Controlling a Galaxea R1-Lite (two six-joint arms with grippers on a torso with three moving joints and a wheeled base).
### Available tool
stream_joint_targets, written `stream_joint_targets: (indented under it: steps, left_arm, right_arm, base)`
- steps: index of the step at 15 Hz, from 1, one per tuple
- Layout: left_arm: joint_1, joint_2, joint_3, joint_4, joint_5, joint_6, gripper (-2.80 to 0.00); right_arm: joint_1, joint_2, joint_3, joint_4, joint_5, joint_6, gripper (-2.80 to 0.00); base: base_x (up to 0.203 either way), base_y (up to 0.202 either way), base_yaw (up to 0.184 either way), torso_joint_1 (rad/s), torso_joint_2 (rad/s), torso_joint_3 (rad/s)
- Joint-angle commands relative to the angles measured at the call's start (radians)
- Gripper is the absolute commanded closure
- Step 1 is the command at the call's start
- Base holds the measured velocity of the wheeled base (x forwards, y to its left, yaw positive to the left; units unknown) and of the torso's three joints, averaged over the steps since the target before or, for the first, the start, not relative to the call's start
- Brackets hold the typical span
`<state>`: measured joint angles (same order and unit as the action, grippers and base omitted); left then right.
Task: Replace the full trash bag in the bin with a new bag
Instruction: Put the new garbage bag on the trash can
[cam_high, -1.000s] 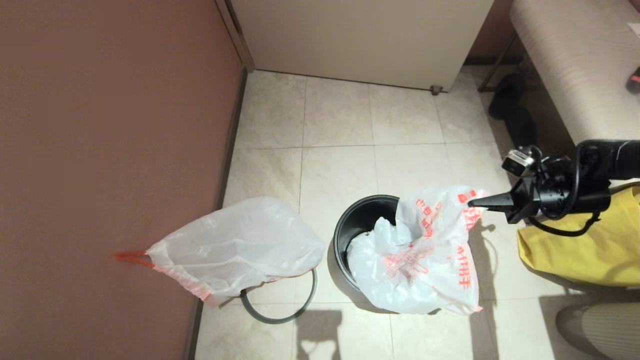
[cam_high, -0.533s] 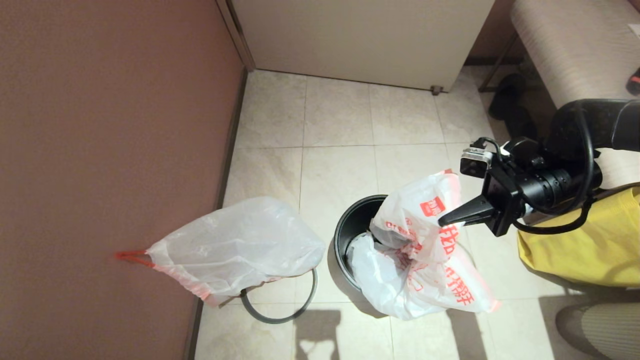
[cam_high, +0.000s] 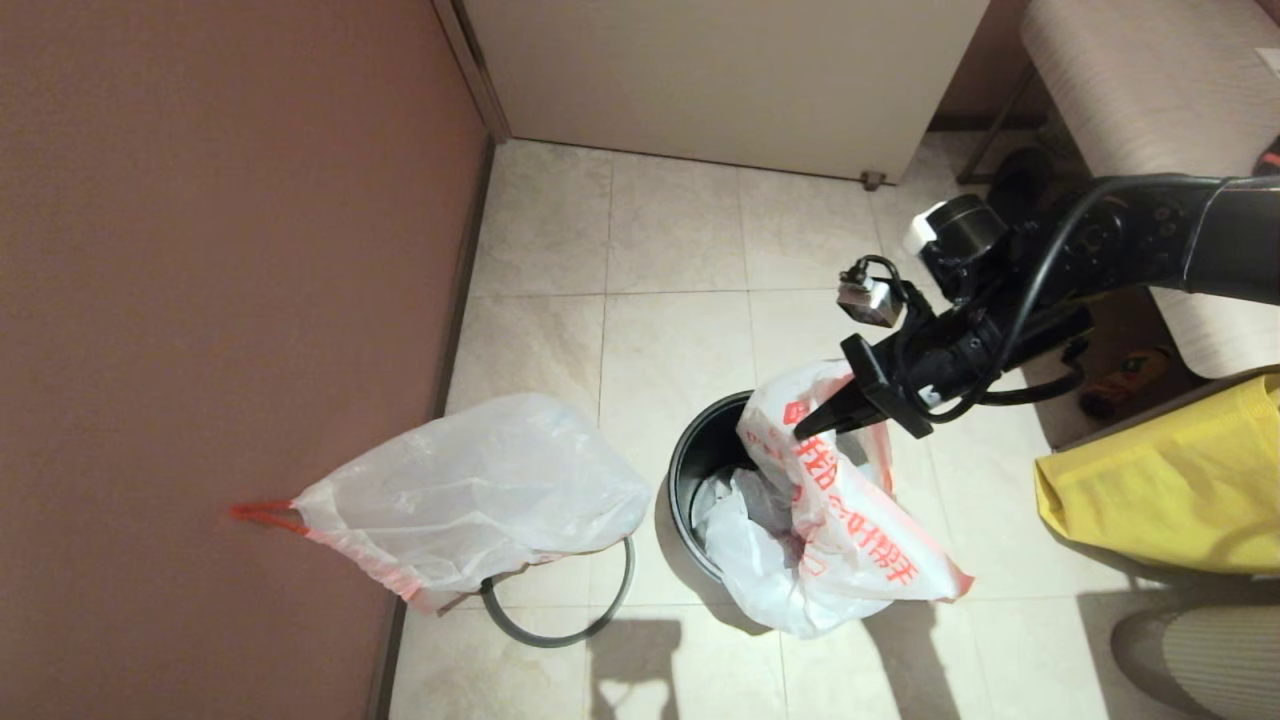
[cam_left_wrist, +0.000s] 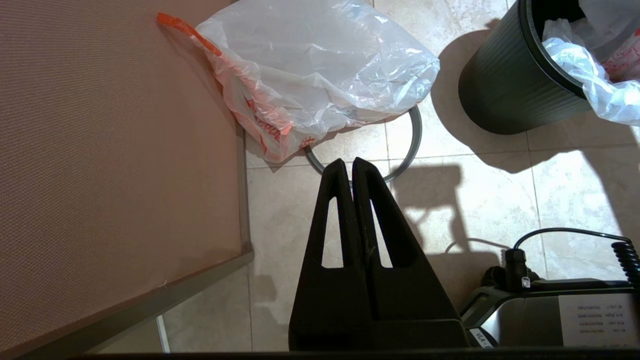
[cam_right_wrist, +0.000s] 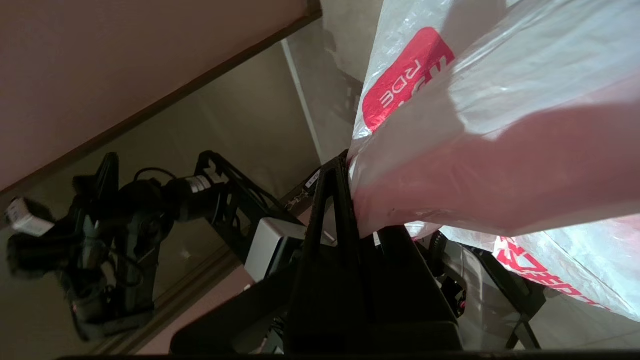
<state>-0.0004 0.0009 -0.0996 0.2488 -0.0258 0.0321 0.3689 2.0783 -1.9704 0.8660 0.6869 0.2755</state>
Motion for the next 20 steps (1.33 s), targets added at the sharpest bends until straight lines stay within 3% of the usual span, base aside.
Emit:
stream_joint_targets:
  steps: [1, 5, 10, 15, 20]
  left_arm:
    - [0.000, 0.001, 0.000, 0.001, 0.000, 0.000, 0.00]
    - [0.000, 0.001, 0.000, 0.001, 0.000, 0.000, 0.00]
    - [0.000, 0.000, 0.000, 0.001, 0.000, 0.000, 0.00]
    - [0.000, 0.001, 0.000, 0.001, 0.000, 0.000, 0.00]
    - [0.000, 0.001, 0.000, 0.001, 0.000, 0.000, 0.00]
  right_arm:
    - [0.093, -0.016, 0.001, -0.016, -0.097, 0.055, 0.00]
    - [0.290, 0.013, 0.015, -0.048, -0.403, 0.160, 0.00]
    - [0.454, 0.205, 0.020, -0.121, -0.660, 0.223, 0.00]
    - [0.578, 0.342, -0.005, -0.286, -0.822, 0.189, 0.00]
    - [0.570, 0.373, -0.003, -0.436, -0.884, 0.100, 0.00]
  base:
    - [0.000, 0.000, 0.000, 0.000, 0.00, 0.000]
    - [0.000, 0.000, 0.000, 0.000, 0.00, 0.000]
    - [0.000, 0.000, 0.000, 0.000, 0.00, 0.000]
    - [0.000, 0.000, 0.000, 0.000, 0.00, 0.000]
    - [0.000, 0.000, 0.000, 0.000, 0.00, 0.000]
